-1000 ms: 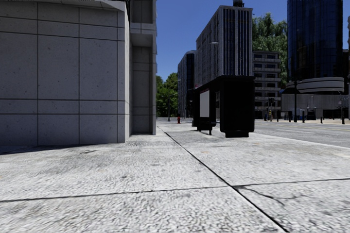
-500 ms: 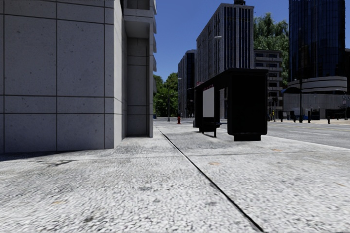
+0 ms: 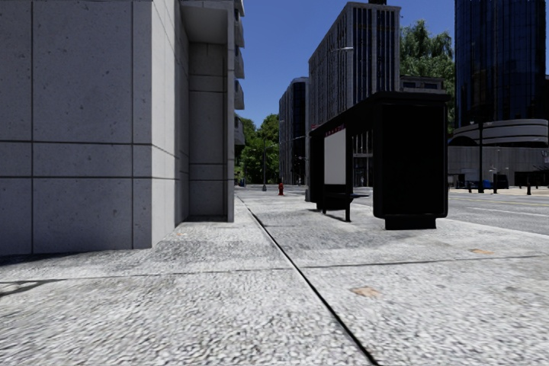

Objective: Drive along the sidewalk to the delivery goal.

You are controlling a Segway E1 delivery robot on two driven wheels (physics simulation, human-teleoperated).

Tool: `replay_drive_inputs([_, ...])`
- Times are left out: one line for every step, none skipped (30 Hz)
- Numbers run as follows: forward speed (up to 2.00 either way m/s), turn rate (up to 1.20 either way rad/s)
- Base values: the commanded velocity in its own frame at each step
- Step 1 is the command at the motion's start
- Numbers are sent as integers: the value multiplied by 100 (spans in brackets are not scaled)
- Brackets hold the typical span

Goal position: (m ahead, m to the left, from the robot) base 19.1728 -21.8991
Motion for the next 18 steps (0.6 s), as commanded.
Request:
replay_drive_inputs([200,0])
replay_drive_inputs([200,0])
replay_drive_inputs([200,0])
replay_drive_inputs([200,0])
replay_drive_inputs([200,0])
replay_drive_inputs([200,0])
replay_drive_inputs([200,0])
replay_drive_inputs([200,0])
replay_drive_inputs([200,0])
replay_drive_inputs([200,0])
replay_drive_inputs([200,0])
replay_drive_inputs([200,0])
replay_drive_inputs([200,0])
replay_drive_inputs([200,0])
replay_drive_inputs([200,0])
replay_drive_inputs([200,0])
replay_drive_inputs([200,0])
replay_drive_inputs([200,0])
